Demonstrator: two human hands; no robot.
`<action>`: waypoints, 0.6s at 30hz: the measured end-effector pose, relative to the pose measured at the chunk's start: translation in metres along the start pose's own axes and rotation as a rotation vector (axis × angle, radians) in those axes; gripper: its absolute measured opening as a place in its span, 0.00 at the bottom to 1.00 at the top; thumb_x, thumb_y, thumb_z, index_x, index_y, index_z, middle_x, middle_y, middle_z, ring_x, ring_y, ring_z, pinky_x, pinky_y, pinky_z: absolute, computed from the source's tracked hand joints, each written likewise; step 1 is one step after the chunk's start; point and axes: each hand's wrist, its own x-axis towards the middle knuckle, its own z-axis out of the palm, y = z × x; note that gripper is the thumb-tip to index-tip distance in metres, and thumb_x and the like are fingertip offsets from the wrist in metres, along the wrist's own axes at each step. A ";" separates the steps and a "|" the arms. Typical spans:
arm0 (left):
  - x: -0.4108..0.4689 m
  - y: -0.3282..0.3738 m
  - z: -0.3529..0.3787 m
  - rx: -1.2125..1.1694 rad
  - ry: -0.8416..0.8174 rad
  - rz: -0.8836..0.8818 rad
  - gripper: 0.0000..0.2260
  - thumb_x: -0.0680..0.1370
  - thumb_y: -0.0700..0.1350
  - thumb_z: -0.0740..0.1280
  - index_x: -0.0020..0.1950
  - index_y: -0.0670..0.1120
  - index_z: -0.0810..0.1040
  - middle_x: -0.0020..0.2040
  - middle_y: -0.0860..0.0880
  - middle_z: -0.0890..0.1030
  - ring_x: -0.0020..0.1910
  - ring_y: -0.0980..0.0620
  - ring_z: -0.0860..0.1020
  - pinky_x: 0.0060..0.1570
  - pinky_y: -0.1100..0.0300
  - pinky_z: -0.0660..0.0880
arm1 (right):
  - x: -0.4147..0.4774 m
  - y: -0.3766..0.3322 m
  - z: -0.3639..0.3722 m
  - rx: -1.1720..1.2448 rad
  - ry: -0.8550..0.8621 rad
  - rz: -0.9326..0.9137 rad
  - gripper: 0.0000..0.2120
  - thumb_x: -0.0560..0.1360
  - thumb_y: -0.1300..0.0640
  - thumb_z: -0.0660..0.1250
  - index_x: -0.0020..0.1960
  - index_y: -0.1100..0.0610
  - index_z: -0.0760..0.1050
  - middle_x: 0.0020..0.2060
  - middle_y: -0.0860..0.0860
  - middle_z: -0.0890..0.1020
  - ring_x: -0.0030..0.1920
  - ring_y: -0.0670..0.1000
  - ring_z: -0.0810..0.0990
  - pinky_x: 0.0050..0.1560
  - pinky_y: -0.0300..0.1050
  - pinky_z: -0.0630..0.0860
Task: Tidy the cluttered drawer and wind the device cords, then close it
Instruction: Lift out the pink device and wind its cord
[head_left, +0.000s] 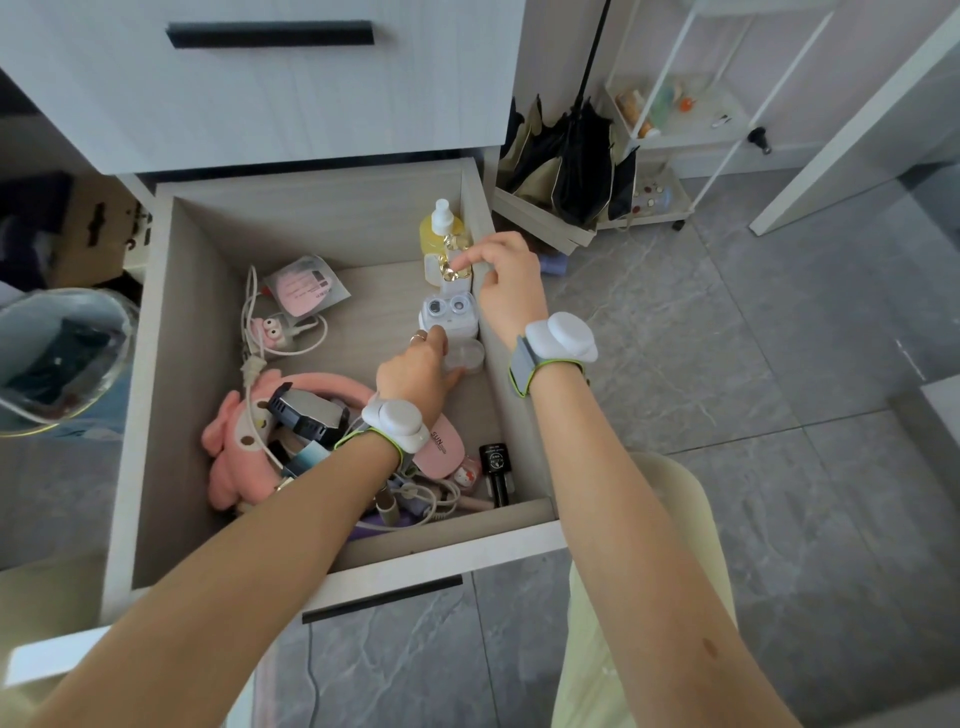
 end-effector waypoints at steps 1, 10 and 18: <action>0.000 0.000 0.000 0.002 0.001 0.000 0.18 0.76 0.55 0.65 0.56 0.43 0.69 0.54 0.44 0.76 0.45 0.40 0.79 0.39 0.52 0.71 | 0.000 0.000 0.000 -0.004 -0.003 0.000 0.26 0.64 0.78 0.51 0.45 0.58 0.82 0.54 0.57 0.74 0.57 0.60 0.72 0.61 0.53 0.69; 0.001 -0.006 -0.013 0.023 -0.011 0.009 0.22 0.72 0.60 0.68 0.55 0.44 0.71 0.53 0.47 0.78 0.46 0.43 0.78 0.37 0.56 0.68 | -0.006 -0.006 -0.004 -0.070 -0.043 -0.002 0.26 0.67 0.78 0.52 0.46 0.57 0.83 0.55 0.55 0.73 0.56 0.54 0.68 0.46 0.30 0.60; -0.019 -0.039 -0.062 -0.085 -0.262 0.383 0.08 0.75 0.45 0.68 0.54 0.50 0.78 0.53 0.52 0.78 0.54 0.52 0.76 0.52 0.56 0.72 | -0.006 -0.011 -0.006 -0.260 -0.117 -0.070 0.22 0.69 0.75 0.56 0.47 0.55 0.82 0.57 0.53 0.73 0.60 0.56 0.67 0.48 0.33 0.58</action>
